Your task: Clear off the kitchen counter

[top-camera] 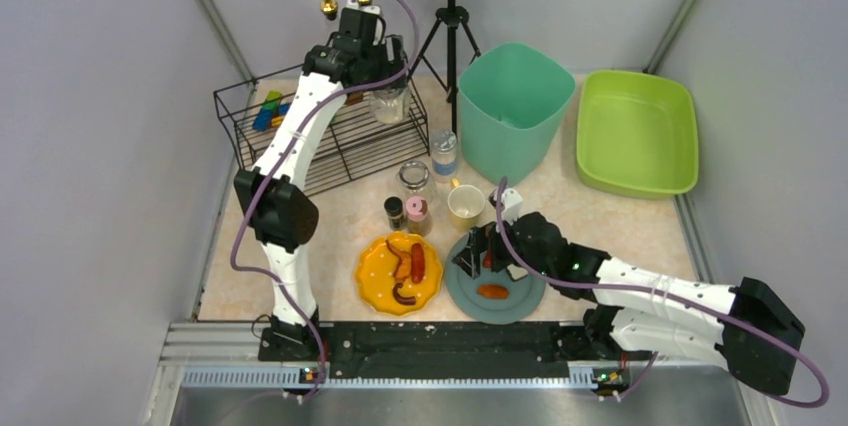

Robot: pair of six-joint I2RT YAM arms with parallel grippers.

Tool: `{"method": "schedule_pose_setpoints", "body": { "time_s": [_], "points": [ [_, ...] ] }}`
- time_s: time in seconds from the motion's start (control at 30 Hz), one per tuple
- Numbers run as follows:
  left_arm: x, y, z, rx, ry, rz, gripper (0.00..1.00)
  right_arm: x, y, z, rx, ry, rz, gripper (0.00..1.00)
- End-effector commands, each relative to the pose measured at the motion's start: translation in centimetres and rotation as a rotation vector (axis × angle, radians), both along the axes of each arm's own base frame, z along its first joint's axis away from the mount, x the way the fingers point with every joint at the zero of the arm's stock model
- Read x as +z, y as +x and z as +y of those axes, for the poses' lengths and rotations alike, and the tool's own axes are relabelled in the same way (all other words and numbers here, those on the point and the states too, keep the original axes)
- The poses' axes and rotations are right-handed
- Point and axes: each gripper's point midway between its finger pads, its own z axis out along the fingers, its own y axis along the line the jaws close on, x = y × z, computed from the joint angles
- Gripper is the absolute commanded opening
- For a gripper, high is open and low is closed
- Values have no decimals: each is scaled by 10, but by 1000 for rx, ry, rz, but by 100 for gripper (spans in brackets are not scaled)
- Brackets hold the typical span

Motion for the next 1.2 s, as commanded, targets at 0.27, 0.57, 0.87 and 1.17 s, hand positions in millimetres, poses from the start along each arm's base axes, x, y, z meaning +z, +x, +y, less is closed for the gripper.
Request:
{"method": "schedule_pose_setpoints", "body": {
  "time_s": [0.27,0.57,0.87,1.17],
  "points": [
    [68,-7,-2,-33,-54,-182,99,6,0,3,-1,44,-11,99],
    [91,-65,-15,-134,-63,-237,99,20,4,-10,-38,17,-51,99],
    [62,-129,-54,-284,-46,-183,99,53,0,-45,-111,-11,-106,99],
    [16,-145,-84,-281,-114,-238,99,81,-5,-71,-170,13,-152,99]
  ]
}}
